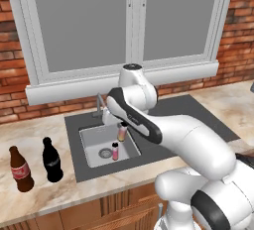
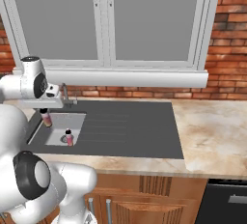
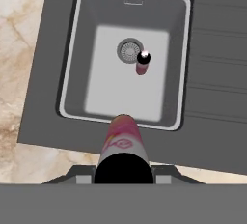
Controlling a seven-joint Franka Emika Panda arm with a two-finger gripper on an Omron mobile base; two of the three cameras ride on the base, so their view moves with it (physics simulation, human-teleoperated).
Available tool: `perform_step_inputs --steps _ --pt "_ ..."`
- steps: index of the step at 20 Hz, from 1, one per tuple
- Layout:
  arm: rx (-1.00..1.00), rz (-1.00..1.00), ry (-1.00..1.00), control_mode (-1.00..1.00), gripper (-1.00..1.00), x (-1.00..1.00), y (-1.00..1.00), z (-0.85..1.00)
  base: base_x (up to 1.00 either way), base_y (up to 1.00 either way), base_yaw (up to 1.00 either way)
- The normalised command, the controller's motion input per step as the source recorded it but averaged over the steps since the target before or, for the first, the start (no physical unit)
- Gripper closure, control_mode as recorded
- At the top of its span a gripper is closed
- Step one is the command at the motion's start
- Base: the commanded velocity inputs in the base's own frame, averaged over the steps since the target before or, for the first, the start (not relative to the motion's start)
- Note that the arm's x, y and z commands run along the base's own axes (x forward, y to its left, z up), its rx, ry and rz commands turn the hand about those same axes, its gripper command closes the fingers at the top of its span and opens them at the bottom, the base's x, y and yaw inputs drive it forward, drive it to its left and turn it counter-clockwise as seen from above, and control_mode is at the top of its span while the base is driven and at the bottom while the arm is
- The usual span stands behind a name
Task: Place the large bottle from the dining counter next to the other large bottle outside the sink, and place the small bottle from the dining counter next to the other small bottle inside the sink.
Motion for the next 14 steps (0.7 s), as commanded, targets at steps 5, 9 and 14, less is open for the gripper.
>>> perform_step_inputs --steps 5,9,14 --pt "0.0 0.0 0.0 -1.0 1.0 -0.01 0.46 0.0 0.0 0.0 0.0" --pt "0.0 0.0 0.0 -1.0 1.0 0.0 0.46 0.0 0.0 0.0 0.0" --pt "0.0 0.0 0.0 -1.0 1.0 0.03 0.12 -0.01 0.0 0.0 0.0"
